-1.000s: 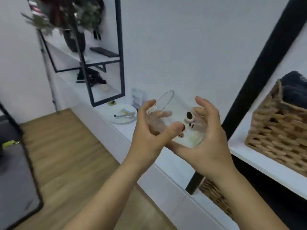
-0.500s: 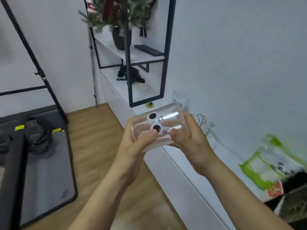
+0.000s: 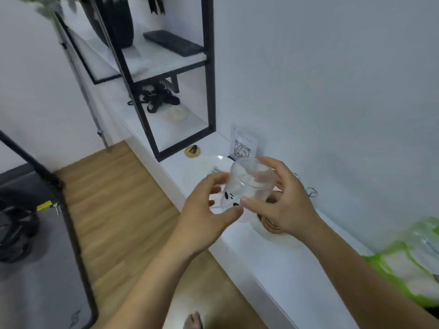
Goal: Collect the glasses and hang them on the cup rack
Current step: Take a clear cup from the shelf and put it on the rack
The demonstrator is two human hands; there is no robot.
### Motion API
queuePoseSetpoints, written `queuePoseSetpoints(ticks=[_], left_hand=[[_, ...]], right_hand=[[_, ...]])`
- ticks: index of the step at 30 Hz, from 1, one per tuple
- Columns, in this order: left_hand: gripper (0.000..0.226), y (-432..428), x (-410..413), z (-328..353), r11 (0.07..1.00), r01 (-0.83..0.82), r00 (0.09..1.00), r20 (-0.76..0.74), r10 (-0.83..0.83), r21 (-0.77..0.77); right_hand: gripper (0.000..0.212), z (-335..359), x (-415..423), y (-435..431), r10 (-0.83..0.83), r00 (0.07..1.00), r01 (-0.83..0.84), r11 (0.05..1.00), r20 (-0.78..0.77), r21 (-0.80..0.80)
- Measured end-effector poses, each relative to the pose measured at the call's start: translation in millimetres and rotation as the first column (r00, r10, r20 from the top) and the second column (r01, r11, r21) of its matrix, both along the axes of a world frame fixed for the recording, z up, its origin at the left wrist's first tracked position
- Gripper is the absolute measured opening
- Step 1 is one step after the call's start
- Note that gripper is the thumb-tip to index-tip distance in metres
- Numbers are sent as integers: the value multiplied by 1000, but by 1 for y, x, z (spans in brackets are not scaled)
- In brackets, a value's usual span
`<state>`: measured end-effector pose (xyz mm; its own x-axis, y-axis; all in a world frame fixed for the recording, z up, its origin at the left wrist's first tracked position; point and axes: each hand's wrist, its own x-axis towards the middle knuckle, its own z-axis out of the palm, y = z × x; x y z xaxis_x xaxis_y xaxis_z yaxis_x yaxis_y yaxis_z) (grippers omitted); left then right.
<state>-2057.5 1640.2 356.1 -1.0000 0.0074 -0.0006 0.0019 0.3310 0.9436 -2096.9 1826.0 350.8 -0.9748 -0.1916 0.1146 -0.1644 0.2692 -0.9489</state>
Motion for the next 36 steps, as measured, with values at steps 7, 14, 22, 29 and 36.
queuePoseSetpoints(ticks=[7, 14, 22, 29, 36], left_hand=[[60, 18, -161, -52, 950, 305, 947, 81, -310, 67], [64, 45, -268, -99, 861, 502, 834, 219, -506, 79], [52, 65, -318, -150, 754, 646, 682, 355, -639, 118], [54, 76, -330, -193, 682, 720, 565, 461, -684, 129], [57, 91, -334, -216, 658, 747, 551, 465, -693, 94]], right_hand=[[96, -35, -109, 12, -231, 962, 271, 884, -147, 382], [98, -92, -178, 22, -408, 911, 304, 759, 58, 576], [92, -137, -202, 29, -553, 814, 260, 623, 181, 737], [86, -162, -214, 35, -558, 807, 40, 374, 191, 927], [78, -172, -227, 35, -605, 764, -67, 270, 223, 960]])
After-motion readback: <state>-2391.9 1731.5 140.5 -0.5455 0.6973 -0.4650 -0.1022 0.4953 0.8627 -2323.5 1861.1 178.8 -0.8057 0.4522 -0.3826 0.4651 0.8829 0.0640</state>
